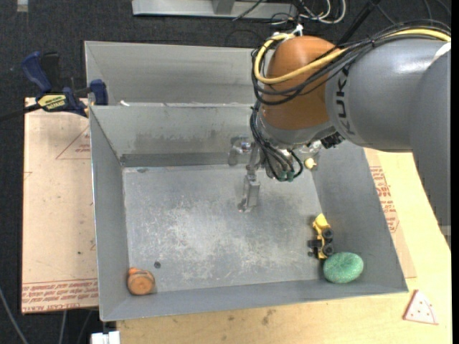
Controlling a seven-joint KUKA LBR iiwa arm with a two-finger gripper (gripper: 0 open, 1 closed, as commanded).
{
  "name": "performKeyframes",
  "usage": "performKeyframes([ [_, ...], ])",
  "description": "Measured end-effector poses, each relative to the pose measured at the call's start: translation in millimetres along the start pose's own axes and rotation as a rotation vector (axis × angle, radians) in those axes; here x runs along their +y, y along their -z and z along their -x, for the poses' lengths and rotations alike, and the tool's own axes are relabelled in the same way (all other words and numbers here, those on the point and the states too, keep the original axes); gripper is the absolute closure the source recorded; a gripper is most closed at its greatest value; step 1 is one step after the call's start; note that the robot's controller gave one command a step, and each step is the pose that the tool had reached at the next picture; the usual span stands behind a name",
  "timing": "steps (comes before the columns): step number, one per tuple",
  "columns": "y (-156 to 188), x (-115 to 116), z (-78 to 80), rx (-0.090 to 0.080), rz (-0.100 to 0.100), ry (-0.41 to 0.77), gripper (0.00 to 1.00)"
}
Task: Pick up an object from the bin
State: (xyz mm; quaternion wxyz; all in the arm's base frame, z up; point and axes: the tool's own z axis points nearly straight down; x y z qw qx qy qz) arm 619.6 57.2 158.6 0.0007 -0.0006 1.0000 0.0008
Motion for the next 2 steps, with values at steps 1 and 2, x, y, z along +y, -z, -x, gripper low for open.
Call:
performKeyframes([
  [1,17.4,9.4,19.3,-0.001,-0.001,0.033,0.0],
  [2,21.8,2.6,17.0,-0.002,0.0,0.041,0.0],
])
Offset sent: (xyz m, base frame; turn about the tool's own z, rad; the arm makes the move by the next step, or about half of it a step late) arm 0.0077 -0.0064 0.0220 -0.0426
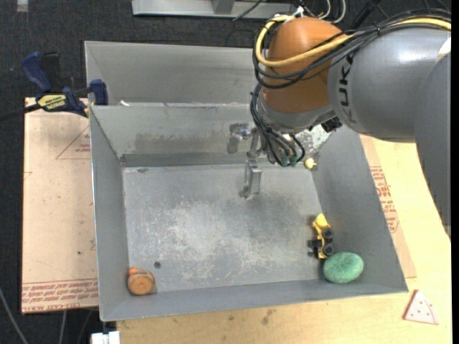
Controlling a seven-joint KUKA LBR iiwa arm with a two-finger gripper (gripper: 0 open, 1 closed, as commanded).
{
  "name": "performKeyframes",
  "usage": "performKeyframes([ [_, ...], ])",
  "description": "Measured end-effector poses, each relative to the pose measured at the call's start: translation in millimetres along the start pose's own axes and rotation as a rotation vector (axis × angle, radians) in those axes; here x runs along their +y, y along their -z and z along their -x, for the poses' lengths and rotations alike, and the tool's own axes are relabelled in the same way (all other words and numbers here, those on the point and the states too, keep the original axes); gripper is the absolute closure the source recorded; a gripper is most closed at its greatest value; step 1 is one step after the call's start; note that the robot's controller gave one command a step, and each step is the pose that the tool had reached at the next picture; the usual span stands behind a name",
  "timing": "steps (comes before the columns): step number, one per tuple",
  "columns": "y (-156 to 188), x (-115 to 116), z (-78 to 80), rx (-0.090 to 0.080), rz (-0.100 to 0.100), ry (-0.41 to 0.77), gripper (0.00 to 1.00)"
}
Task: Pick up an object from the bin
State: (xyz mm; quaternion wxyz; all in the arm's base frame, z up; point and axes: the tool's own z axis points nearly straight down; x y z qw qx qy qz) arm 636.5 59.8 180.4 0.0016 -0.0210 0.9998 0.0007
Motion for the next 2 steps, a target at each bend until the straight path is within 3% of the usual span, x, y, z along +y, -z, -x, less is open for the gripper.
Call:
performKeyframes([
  [1,20.3,-28.5,-48.9,0.005,0.0,0.1,0.0],
  [2,38.0,-52.1,-91.8,0.002,-0.001,0.11,0.0],
])
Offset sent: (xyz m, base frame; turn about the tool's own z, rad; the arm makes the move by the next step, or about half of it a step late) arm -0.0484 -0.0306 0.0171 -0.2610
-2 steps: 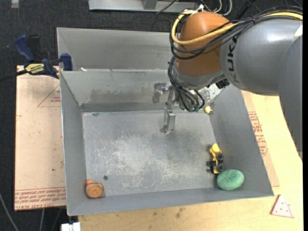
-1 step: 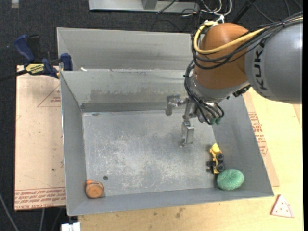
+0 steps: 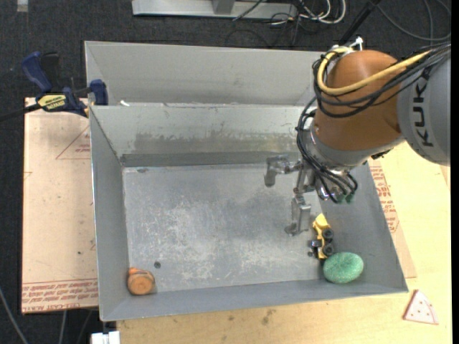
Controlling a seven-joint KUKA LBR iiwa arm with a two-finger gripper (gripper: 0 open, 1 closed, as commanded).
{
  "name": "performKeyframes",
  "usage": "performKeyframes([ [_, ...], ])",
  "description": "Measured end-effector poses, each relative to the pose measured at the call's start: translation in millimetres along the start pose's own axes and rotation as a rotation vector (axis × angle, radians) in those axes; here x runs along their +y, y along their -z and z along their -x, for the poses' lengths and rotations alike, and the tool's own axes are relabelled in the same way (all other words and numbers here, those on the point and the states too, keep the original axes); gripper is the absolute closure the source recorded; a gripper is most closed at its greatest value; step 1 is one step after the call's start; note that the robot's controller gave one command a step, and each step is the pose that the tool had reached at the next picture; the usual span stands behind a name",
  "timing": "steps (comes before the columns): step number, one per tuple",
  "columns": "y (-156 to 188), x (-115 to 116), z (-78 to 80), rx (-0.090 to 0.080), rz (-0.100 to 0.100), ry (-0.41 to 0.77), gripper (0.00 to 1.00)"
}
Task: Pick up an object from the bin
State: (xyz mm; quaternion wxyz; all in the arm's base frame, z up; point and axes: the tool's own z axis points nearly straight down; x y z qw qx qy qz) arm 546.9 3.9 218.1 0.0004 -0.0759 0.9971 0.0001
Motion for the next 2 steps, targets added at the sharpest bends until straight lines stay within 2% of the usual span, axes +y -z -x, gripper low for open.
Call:
performKeyframes([
  [1,5.4,32.6,11.0,-0.002,0.0,0.031,0.0],
  [2,-5.8,-0.3,-26.0,-0.002,0.002,0.148,0.0],
])
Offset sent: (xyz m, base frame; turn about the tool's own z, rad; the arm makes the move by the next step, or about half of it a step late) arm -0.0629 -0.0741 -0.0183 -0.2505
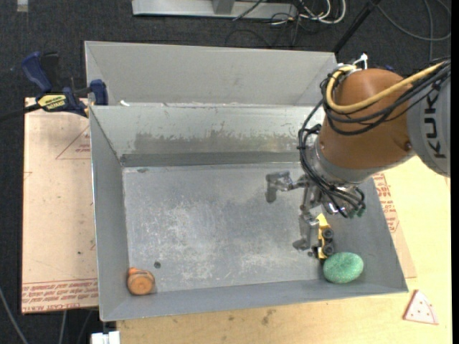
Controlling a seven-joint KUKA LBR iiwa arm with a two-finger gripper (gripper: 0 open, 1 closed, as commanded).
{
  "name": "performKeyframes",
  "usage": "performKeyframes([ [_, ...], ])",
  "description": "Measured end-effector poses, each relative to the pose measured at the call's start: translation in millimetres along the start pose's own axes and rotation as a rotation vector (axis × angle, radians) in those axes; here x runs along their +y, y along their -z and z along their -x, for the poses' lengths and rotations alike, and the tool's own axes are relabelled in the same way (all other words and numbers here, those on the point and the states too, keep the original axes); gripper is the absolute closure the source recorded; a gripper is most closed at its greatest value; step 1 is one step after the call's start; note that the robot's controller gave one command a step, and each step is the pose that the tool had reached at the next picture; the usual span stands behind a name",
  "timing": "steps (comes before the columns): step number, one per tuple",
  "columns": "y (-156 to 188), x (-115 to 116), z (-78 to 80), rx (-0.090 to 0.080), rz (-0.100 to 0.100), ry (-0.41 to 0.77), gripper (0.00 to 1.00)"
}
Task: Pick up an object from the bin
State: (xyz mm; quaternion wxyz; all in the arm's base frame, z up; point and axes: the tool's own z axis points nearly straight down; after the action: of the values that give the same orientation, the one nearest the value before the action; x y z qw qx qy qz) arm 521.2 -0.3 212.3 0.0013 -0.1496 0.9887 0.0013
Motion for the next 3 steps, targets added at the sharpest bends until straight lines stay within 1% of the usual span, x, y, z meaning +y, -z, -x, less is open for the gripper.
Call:
performKeyframes([
  [1,-28.0,-37.6,-2.6,0.0,-0.005,0.044,0.0],
  [2,-24.7,-82.0,13.0,0.002,-0.001,-0.035,0.0],
  [3,-38.7,-89.7,-14.4,-0.002,-0.004,0.052,0.0],
])
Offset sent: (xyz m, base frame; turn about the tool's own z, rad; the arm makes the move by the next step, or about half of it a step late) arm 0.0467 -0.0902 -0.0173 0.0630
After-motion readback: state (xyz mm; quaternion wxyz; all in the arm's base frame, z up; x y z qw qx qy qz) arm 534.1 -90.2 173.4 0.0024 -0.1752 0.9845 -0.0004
